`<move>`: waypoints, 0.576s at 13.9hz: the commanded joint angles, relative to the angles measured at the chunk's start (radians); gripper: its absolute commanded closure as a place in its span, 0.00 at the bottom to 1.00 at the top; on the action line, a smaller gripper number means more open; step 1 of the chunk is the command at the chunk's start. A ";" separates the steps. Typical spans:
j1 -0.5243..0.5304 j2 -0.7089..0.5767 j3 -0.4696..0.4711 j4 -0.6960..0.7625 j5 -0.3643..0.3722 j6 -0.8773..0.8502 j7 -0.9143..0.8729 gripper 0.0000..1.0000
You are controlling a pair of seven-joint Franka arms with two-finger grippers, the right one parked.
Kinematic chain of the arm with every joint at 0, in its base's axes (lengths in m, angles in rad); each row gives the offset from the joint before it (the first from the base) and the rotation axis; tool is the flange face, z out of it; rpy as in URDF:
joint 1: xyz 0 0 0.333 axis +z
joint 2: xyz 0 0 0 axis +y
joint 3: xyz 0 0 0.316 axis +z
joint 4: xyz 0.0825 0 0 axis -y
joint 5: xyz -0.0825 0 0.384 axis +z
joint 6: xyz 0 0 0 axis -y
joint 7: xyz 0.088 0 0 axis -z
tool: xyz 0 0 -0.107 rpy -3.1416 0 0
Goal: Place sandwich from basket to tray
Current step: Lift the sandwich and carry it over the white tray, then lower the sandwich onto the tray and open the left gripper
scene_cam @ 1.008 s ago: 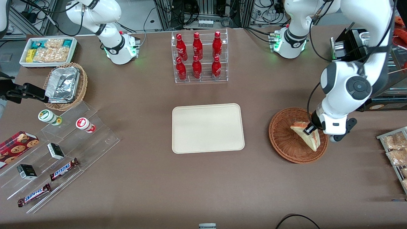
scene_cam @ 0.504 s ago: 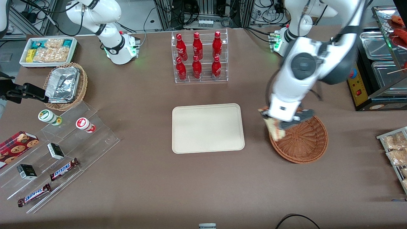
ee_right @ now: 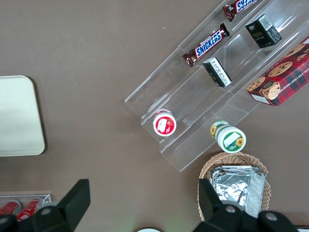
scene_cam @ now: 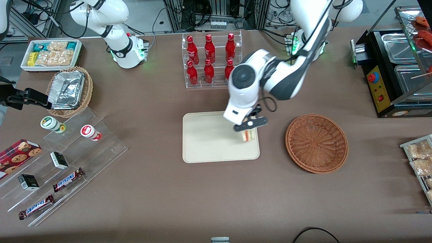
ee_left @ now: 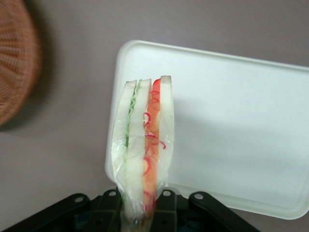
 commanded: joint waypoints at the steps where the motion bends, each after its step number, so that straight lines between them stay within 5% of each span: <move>1: -0.063 0.139 0.017 0.148 0.019 0.011 -0.024 1.00; 8: -0.119 0.240 0.019 0.151 0.073 0.163 -0.024 1.00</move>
